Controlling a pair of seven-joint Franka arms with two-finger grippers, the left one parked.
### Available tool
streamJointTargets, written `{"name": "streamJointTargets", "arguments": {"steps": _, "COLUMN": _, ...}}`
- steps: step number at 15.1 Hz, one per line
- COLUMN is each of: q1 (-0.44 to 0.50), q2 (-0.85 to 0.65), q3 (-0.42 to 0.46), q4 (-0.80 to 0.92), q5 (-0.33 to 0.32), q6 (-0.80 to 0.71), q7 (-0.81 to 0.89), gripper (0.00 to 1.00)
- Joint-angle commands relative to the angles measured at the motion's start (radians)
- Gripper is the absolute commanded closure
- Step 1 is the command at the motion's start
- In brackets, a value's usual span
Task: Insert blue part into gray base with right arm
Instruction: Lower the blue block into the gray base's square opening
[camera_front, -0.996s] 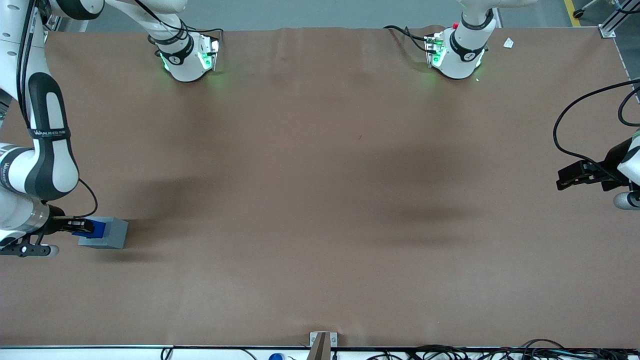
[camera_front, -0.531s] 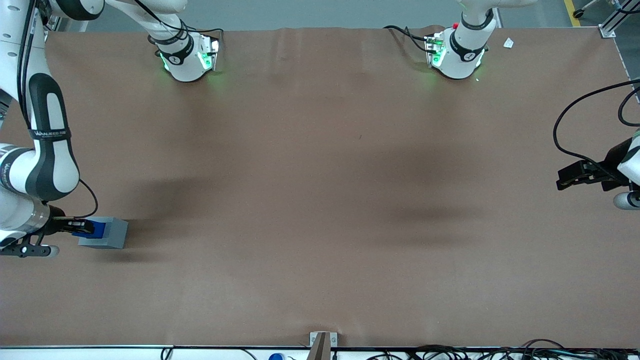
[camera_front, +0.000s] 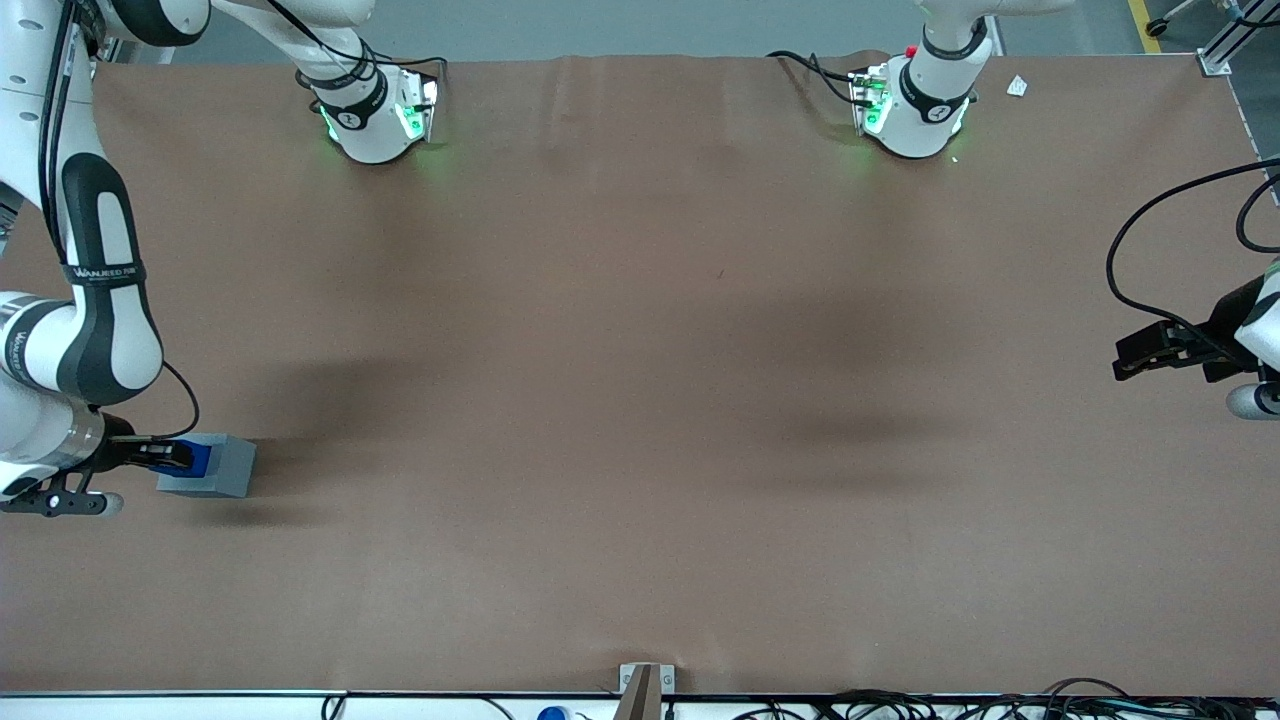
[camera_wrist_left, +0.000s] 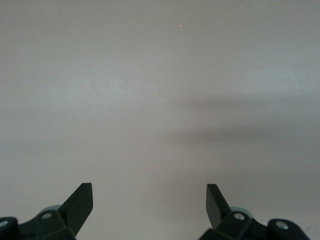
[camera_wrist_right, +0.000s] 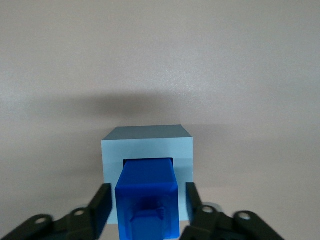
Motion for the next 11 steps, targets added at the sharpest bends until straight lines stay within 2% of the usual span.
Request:
{"name": "streamJointTargets", "arguments": {"steps": 1, "q1": -0.014, "q2": 0.014, "q3": 0.011, "q4": 0.022, "q5": 0.004, "q6": 0.000, "q7": -0.014, "gripper": 0.00}}
{"name": "streamJointTargets", "arguments": {"steps": 6, "q1": 0.001, "q2": 0.000, "q3": 0.013, "q4": 0.039, "q5": 0.004, "q6": -0.017, "q7": -0.008, "gripper": 0.00}}
{"name": "streamJointTargets", "arguments": {"steps": 11, "q1": 0.021, "q2": -0.090, "q3": 0.017, "q4": 0.086, "q5": 0.004, "q6": -0.170, "q7": -0.008, "gripper": 0.00}}
